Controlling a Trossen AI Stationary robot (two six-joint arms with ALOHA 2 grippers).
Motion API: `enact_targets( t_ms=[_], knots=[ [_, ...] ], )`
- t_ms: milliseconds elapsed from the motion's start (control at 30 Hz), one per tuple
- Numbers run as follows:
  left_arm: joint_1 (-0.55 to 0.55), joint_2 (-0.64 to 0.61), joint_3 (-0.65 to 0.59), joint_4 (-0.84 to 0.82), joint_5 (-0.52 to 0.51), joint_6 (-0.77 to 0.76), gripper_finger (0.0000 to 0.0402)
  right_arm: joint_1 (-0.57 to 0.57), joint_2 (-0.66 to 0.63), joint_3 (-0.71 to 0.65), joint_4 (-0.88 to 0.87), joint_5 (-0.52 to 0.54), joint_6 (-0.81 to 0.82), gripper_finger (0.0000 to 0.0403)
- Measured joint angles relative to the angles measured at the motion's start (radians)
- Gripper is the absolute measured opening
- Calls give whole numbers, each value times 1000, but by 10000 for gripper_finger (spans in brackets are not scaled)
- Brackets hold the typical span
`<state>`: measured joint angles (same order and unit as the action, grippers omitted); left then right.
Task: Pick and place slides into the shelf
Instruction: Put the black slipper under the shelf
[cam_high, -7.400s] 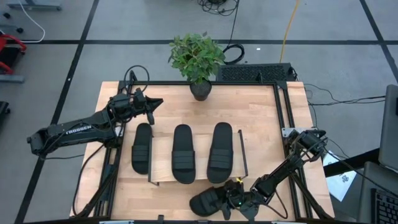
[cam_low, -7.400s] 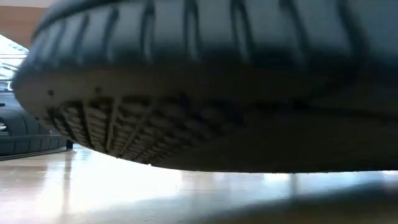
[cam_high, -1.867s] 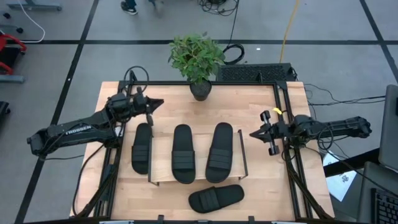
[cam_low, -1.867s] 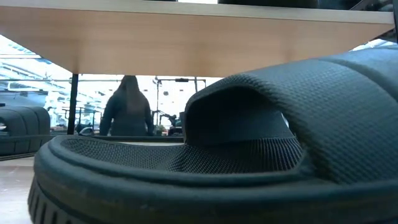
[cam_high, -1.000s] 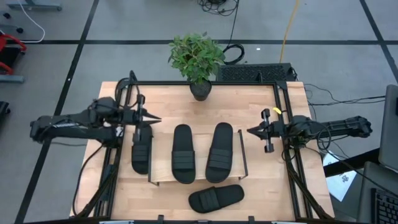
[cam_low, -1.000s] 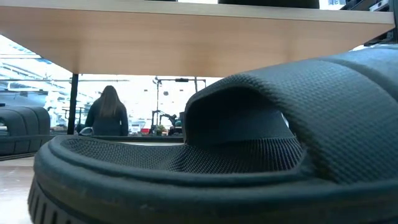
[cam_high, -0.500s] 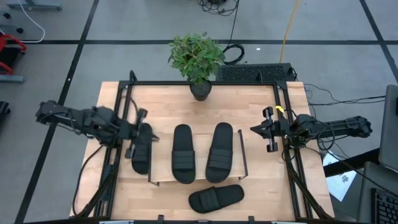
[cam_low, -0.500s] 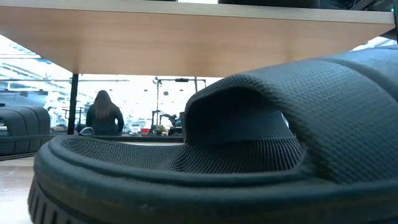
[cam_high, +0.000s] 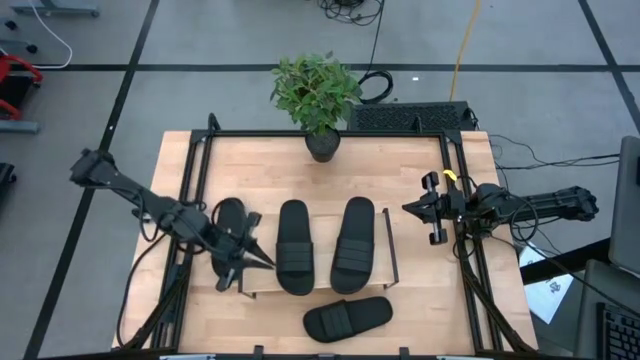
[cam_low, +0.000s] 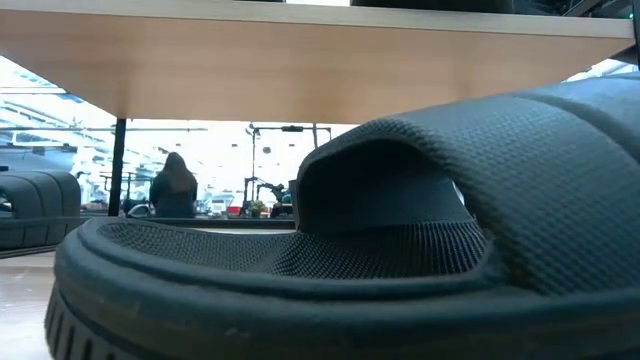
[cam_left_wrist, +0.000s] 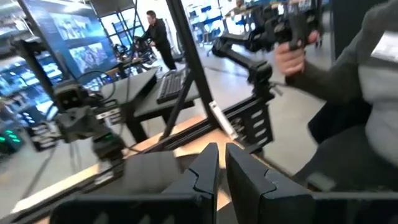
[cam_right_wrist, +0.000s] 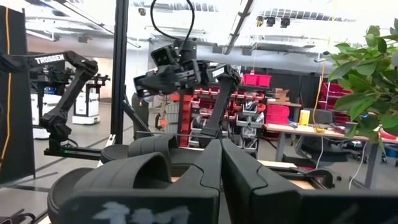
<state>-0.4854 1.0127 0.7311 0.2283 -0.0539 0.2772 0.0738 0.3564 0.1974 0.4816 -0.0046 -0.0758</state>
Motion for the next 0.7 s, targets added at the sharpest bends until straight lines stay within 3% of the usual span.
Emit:
enact_targets(
  t_ms=[200,400,700],
  knots=[
    [-52,59,25,14,-1,-91,35,0,0,0,0,0,-13,0],
    [-135,138,183,-178,-81,-132,35,0,0,0,0,0,-15,0],
    [-229,360,441,-429,-240,-118,35,0,0,1,0,1,-15,0]
  ],
)
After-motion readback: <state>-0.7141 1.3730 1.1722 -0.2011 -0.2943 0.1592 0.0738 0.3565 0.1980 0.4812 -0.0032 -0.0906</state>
